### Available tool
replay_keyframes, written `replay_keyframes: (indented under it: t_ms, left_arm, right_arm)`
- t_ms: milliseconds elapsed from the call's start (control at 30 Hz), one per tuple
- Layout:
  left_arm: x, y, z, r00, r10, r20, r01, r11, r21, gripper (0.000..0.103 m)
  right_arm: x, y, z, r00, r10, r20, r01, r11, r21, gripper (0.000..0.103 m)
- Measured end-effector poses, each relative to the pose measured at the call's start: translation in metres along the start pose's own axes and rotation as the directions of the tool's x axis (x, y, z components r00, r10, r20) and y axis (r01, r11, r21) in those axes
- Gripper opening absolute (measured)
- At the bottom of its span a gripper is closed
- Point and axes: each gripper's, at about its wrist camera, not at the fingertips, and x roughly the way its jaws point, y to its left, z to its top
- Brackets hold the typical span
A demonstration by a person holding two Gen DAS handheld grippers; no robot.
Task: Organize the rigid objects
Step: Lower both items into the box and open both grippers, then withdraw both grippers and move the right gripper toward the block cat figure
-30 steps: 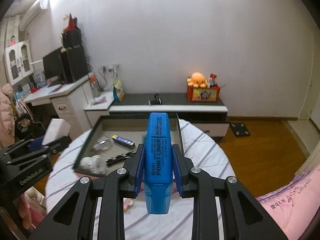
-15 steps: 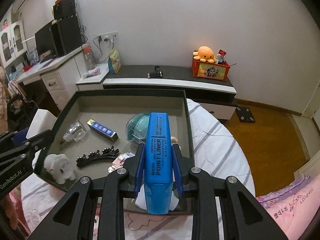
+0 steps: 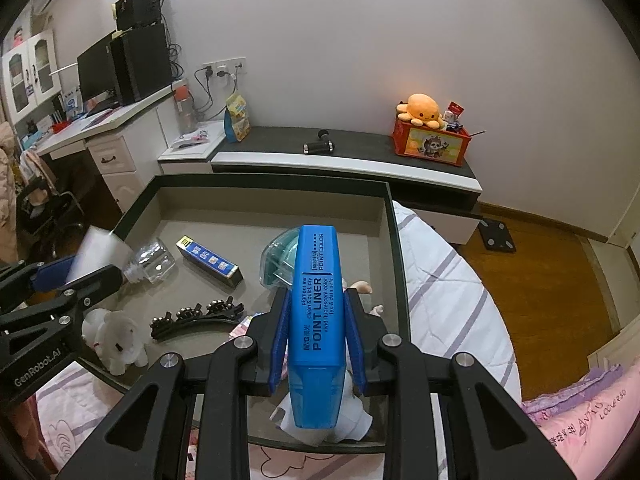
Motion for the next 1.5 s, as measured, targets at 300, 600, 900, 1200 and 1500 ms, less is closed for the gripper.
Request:
replay_keyframes:
  t_ms: [300, 600, 900, 1200, 1500]
  left_arm:
    - [-0.003, 0.008, 0.001, 0.999, 0.021, 0.037, -0.02, 1.0, -0.02, 0.099]
    - [0.003, 0.007, 0.001, 0.999, 0.03, 0.022, -0.03, 1.0, -0.007, 0.099]
    - [-0.003, 0.003, -0.002, 0.999, 0.047, 0.027, -0.047, 0.999, -0.002, 0.099]
    - [-0.057, 0.0, -0.012, 0.994, 0.047, 0.103, -0.046, 0.999, -0.006, 0.099]
    - [-0.145, -0.005, -0.039, 0.972, 0.047, 0.23, -0.048, 0.999, -0.003, 0.1]
  right_arm:
    - [-0.011, 0.0, 0.001, 0.998, -0.032, 0.054, 0.033, 0.999, -0.012, 0.084]
    - [0.003, -0.003, -0.001, 0.999, -0.039, 0.008, 0.039, 0.999, 0.0, 0.084]
    - [-0.007, -0.004, -0.003, 0.999, -0.048, 0.014, 0.048, 0.999, 0.008, 0.084]
    - [-0.064, 0.0, -0.012, 0.992, -0.085, 0.098, 0.085, 0.996, 0.009, 0.084]
    - [-0.145, 0.014, -0.036, 0.971, -0.147, 0.19, 0.149, 0.989, 0.004, 0.085]
